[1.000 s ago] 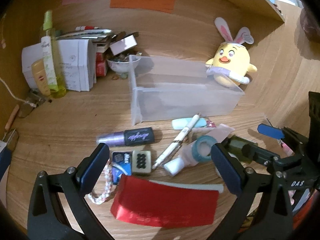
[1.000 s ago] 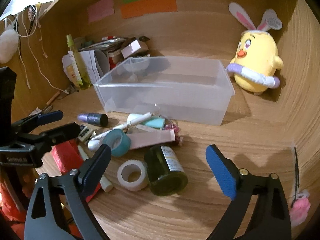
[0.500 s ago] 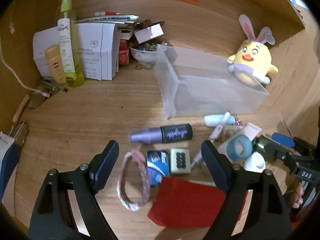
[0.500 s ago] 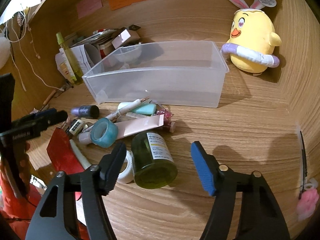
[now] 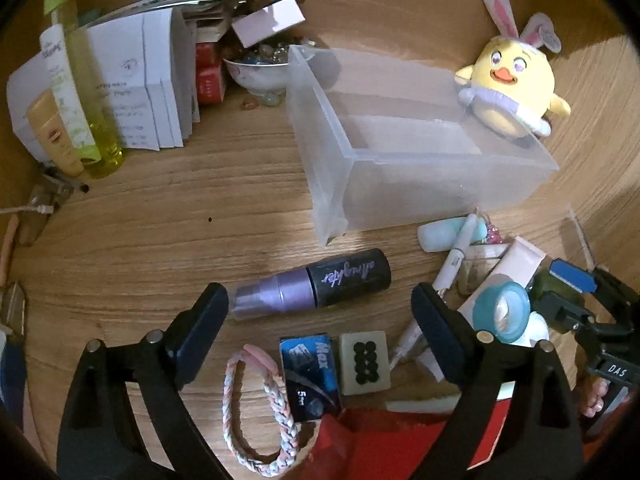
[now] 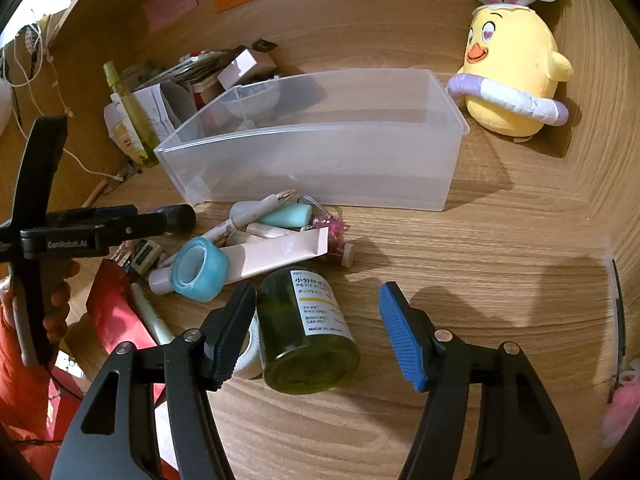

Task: Organize objects
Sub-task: 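Move right tool toward green glass jar while left tool approaches black-purple spray bottle, then close right tool on green jar while left tool grasps the allnighter spray bottle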

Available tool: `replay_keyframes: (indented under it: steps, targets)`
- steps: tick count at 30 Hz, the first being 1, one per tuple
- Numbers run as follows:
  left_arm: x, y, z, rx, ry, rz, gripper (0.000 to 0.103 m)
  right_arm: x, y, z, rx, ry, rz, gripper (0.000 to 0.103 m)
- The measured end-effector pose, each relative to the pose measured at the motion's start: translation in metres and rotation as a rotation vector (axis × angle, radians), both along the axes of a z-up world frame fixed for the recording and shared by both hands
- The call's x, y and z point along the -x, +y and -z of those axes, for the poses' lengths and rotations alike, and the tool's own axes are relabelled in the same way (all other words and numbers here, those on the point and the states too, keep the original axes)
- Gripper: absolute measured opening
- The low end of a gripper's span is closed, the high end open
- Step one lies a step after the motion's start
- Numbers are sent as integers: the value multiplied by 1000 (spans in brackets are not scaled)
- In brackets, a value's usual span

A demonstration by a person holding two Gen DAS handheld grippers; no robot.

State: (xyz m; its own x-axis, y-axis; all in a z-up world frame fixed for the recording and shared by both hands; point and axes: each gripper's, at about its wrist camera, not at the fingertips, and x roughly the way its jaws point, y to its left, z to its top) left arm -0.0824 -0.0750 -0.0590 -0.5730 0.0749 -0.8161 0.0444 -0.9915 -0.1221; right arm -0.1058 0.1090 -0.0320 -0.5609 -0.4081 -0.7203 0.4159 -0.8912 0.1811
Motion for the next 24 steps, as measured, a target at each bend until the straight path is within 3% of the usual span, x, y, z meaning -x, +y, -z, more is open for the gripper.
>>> replay_keyframes:
  steps: [3,5,12,15,19,24]
  targets:
    - [5,6,2,44,-17,4,95,0,0,1,4,2,-1,60]
    - [9,6,4,49,-29,0,97,-1,1,0,10,2,-7,53]
    - [25,-10,16,-7,-98,-59,97,-4,6,1,27,12,-9,50]
    - [27,-7,15,1,-89,-67,97,-4,9,0,44,11,-12,49]
    - [25,1,14,39,-67,-47,79,-5,15,-4,55,25,0,47]
    - [21,1,12,67,-48,-29,70,-6,23,-11,67,51,17,42]
